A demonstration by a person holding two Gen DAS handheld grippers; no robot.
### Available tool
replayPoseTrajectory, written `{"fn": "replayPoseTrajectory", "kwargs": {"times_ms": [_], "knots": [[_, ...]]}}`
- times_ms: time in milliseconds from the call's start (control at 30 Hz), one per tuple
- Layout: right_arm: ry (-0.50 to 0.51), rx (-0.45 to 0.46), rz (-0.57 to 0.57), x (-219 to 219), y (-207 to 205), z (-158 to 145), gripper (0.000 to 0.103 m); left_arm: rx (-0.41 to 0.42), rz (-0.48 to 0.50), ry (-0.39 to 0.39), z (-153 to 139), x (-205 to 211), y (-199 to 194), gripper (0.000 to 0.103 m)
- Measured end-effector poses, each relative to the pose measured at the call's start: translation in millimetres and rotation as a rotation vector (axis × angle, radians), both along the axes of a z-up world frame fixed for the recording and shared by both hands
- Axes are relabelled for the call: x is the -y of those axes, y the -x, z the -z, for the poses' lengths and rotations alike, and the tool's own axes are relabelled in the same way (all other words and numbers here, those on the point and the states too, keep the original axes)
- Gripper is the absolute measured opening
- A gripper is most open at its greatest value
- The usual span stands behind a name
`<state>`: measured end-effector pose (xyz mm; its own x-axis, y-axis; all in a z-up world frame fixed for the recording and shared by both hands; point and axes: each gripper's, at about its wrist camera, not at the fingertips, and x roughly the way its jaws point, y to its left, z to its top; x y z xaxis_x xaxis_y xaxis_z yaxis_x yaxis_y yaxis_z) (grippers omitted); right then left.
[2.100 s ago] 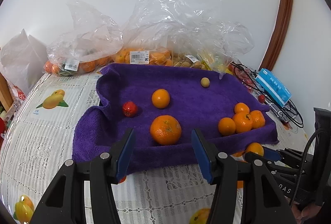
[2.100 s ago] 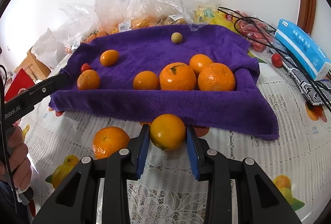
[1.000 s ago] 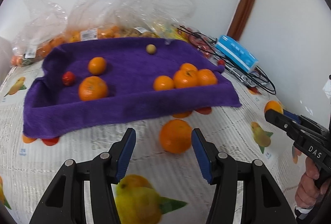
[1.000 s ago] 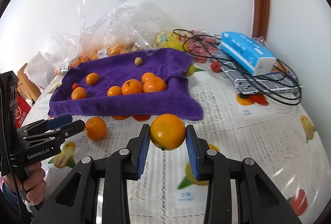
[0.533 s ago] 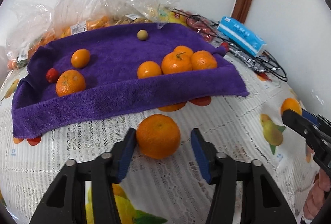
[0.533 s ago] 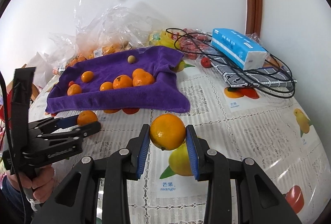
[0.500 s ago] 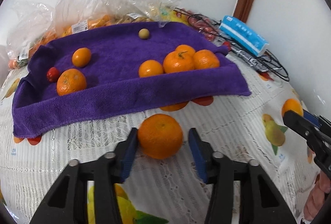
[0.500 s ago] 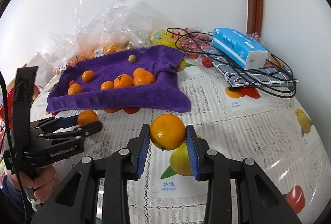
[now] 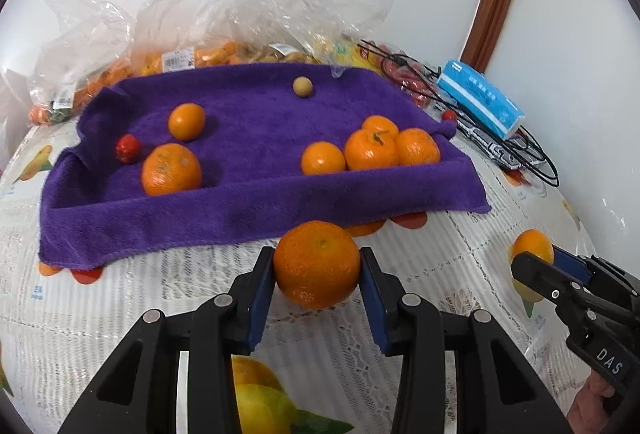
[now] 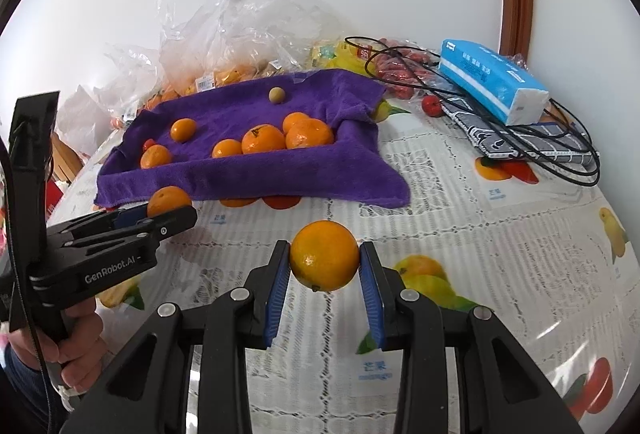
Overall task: Organize fruits
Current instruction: 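Carry both held oranges up over the purple towel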
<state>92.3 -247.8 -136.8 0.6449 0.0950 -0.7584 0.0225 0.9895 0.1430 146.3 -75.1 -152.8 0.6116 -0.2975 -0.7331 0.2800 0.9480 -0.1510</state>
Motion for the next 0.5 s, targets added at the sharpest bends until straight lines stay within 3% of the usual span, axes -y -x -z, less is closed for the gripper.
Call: {"fn": "replayPoseTrajectory", "kwargs": {"times_ms": [500], "knots": [[0.016,0.064,-0.010,-24.6,-26.1,-51.0,0.035,0.104,-0.043,0.009,-47.7,-44.2,5.1,0.039]]}}
